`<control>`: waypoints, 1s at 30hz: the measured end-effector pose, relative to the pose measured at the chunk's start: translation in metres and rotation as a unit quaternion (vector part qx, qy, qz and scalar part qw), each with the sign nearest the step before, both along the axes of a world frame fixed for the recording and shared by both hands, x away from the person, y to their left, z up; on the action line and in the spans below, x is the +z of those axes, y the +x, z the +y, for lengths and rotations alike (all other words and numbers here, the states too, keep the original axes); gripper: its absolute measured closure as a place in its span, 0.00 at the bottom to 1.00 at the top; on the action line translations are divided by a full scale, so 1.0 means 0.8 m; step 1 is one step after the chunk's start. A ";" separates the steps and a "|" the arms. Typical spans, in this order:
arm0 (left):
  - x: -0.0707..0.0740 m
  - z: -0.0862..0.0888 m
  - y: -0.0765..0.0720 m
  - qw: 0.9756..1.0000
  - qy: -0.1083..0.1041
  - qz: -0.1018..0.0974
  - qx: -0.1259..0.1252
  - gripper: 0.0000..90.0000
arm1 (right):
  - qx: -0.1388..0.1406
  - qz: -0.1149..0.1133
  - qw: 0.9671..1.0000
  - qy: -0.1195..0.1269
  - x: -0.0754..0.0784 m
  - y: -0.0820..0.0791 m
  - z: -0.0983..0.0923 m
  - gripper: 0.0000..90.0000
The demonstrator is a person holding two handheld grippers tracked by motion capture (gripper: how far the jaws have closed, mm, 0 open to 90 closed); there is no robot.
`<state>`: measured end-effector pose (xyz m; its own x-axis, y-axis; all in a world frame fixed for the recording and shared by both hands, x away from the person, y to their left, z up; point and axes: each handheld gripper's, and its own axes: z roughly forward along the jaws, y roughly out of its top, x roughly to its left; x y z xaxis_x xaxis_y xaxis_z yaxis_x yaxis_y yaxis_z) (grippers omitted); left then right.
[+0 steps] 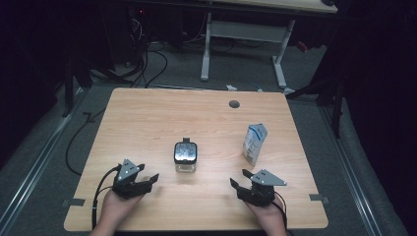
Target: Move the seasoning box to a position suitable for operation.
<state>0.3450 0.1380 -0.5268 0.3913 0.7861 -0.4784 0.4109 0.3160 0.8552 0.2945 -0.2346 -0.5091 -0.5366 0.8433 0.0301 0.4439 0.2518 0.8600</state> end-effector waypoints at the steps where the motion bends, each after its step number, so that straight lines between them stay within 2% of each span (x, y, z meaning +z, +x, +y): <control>1: 0.000 -0.001 0.001 1.000 -0.002 -0.001 0.001 0.37 | 0.003 0.001 1.000 0.000 -0.001 0.002 0.001 0.46; 4: -0.003 -0.003 0.002 1.000 0.006 0.000 0.002 0.38 | 0.009 0.002 1.000 -0.008 -0.004 0.004 0.004 0.46; 6: -0.003 -0.005 0.001 1.000 0.003 -0.003 0.004 0.40 | 0.011 0.005 1.000 -0.007 -0.005 0.003 0.004 0.46; 12: -0.001 -0.006 -0.003 1.000 0.007 -0.011 -0.003 0.43 | 0.004 0.000 1.000 -0.006 -0.002 -0.007 0.003 0.46; 17: -0.001 -0.009 -0.002 1.000 0.002 -0.010 -0.012 0.44 | 0.003 0.002 1.000 -0.009 -0.003 -0.010 0.002 0.46; 21: 0.000 -0.015 0.002 1.000 -0.003 -0.011 -0.009 0.42 | -0.001 0.010 1.000 -0.010 -0.006 -0.010 -0.003 0.46; 24: 0.001 -0.017 0.004 1.000 -0.008 -0.020 -0.002 0.42 | -0.015 0.008 1.000 -0.016 -0.008 -0.010 -0.006 0.49; 27: 0.003 -0.014 0.007 1.000 -0.018 -0.012 0.004 0.40 | -0.020 0.004 1.000 -0.018 -0.010 -0.010 -0.007 0.52; 30: 0.003 -0.014 0.006 1.000 -0.019 -0.015 0.001 0.44 | -0.022 0.004 1.000 -0.016 -0.010 -0.010 -0.007 0.52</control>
